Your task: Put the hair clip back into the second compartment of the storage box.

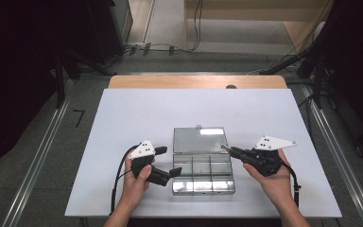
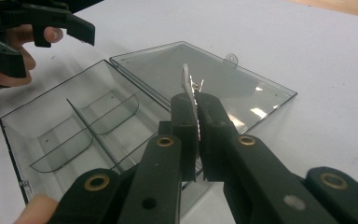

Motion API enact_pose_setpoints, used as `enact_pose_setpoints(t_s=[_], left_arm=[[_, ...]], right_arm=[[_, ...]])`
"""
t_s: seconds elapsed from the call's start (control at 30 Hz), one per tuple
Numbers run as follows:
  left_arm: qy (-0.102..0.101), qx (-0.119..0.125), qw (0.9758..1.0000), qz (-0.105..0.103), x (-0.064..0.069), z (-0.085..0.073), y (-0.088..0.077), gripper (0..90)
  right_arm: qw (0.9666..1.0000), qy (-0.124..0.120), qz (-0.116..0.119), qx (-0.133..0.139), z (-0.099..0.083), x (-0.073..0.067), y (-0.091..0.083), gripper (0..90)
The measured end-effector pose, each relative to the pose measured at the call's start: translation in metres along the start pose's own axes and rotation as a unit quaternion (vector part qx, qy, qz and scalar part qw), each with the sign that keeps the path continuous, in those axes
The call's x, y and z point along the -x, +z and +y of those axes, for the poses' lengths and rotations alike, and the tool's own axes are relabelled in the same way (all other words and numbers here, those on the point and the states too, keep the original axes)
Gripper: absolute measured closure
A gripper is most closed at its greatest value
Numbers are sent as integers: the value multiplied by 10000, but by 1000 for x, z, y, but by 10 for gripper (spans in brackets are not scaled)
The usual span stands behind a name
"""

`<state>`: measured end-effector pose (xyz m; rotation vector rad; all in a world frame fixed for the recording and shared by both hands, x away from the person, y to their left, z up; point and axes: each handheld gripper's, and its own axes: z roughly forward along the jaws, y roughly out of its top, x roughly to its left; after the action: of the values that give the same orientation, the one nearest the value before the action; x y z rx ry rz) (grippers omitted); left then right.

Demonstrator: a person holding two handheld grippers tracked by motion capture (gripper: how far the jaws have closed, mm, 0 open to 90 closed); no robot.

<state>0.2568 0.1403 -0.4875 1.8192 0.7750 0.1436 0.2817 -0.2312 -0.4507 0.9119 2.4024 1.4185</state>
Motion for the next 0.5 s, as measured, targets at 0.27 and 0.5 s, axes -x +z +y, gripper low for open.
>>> enact_pose_setpoints(t_s=[0.27, 0.5], left_arm=[[-6, 13, 10000, 4, 0, 0, 0, 0], [-8, 33, 10000, 9, 0, 0, -1, 0]], right_arm=[[10000, -65, 64, -35, 1, -5, 4, 839], [9998, -130, 136, -57, 1, -11, 7, 839]])
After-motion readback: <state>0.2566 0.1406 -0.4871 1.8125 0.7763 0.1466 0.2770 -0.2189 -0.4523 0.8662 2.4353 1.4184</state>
